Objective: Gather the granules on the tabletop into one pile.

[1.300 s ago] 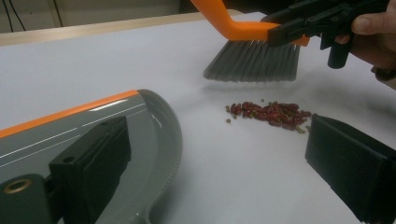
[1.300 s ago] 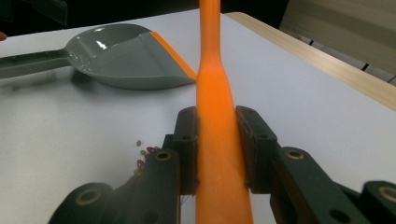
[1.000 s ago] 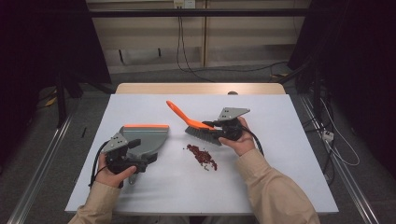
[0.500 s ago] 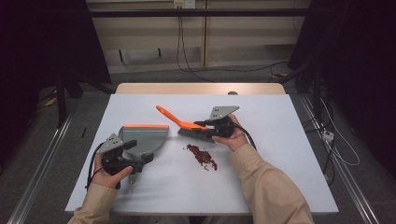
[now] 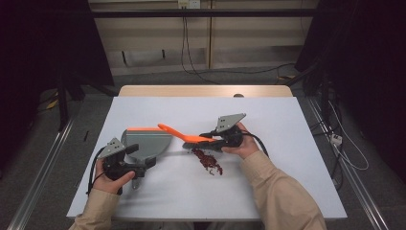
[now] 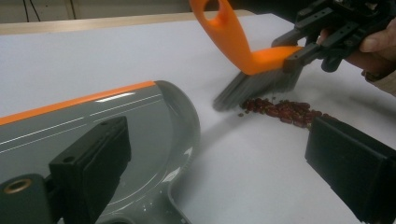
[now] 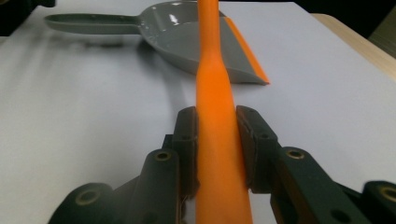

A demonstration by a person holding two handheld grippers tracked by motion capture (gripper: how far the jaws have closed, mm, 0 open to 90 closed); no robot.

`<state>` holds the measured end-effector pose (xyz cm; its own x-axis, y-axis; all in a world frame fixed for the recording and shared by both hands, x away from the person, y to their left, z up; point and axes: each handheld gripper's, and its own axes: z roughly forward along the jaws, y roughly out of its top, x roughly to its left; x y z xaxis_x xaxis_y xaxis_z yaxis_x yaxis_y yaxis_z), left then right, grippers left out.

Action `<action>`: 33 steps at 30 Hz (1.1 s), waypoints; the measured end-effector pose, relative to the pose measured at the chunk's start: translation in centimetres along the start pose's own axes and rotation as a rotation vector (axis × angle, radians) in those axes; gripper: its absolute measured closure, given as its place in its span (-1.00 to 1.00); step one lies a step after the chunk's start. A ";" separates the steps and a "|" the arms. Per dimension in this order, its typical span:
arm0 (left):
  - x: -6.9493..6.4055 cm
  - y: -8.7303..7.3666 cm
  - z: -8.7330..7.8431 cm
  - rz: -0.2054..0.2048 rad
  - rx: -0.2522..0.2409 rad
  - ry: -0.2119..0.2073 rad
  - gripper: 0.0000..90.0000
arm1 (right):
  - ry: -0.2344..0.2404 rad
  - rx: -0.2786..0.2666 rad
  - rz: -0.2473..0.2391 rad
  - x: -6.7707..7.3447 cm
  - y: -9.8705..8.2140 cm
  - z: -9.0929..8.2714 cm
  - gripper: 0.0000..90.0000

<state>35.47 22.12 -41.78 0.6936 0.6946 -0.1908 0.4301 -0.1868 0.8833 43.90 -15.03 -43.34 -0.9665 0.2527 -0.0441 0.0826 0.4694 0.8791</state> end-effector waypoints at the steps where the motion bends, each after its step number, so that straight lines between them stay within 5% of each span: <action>1: 0.0 0.0 0.0 -0.001 0.000 -0.001 -0.85 | -0.001 -0.001 0.000 0.1 0.0 -0.1 0.58; 16: -0.2 0.0 0.2 0.006 0.007 -0.002 -0.85 | 0.024 -0.012 -0.017 1.9 -0.6 -1.6 0.58; 22: -0.2 0.1 0.2 0.008 0.006 -0.003 -0.85 | -0.009 -0.057 0.035 1.6 -0.6 -2.0 0.58; 27: -0.2 0.1 0.3 0.013 0.005 -0.004 -0.85 | -0.101 -0.106 0.110 1.4 0.1 -2.7 0.58; 33: -0.2 0.1 0.4 0.021 0.008 -0.015 -0.85 | -0.221 -0.082 0.218 1.4 0.6 -3.1 0.58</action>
<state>35.63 21.70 -41.83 0.7111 0.6799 -0.1792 0.4202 -0.2066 0.8836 41.85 -17.04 -41.38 -0.8515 0.5214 0.0550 0.2530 0.3167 0.9142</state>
